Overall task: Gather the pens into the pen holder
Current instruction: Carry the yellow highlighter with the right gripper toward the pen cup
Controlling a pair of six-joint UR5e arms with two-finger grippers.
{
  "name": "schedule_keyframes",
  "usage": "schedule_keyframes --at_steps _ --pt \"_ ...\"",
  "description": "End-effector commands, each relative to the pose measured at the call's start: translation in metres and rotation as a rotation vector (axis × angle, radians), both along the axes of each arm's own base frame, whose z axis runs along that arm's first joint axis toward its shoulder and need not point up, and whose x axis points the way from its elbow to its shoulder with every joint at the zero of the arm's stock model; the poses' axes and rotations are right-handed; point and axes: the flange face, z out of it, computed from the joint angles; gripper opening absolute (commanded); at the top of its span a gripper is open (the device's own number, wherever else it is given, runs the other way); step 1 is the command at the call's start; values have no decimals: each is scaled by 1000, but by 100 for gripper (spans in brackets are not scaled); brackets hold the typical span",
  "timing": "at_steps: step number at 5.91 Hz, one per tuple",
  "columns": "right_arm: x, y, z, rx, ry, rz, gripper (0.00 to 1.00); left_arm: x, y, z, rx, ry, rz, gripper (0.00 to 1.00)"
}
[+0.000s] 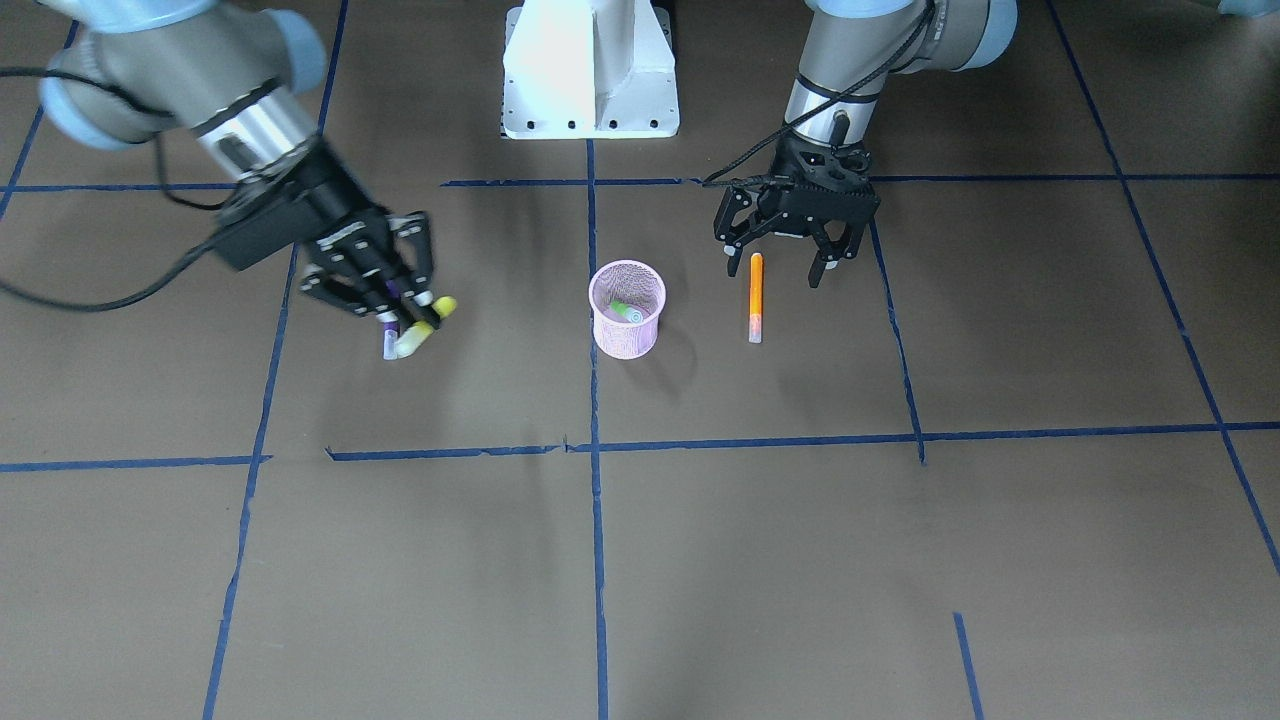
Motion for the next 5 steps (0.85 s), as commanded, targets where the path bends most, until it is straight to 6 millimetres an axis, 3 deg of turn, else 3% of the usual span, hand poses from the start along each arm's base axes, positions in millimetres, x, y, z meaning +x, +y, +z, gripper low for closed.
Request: schedule_keyframes --at_steps 1,3,4,5 --pt "-64 56 -32 4 -58 97 1 10 0 12 -36 -10 38 100" --pt "-106 100 -38 39 -45 182 2 13 -2 18 -43 -20 38 100" --pt "-112 106 -40 48 -39 216 2 12 -2 18 -46 -20 34 100" --pt "-135 94 -54 54 -6 277 3 11 -2 18 -46 -20 34 100"
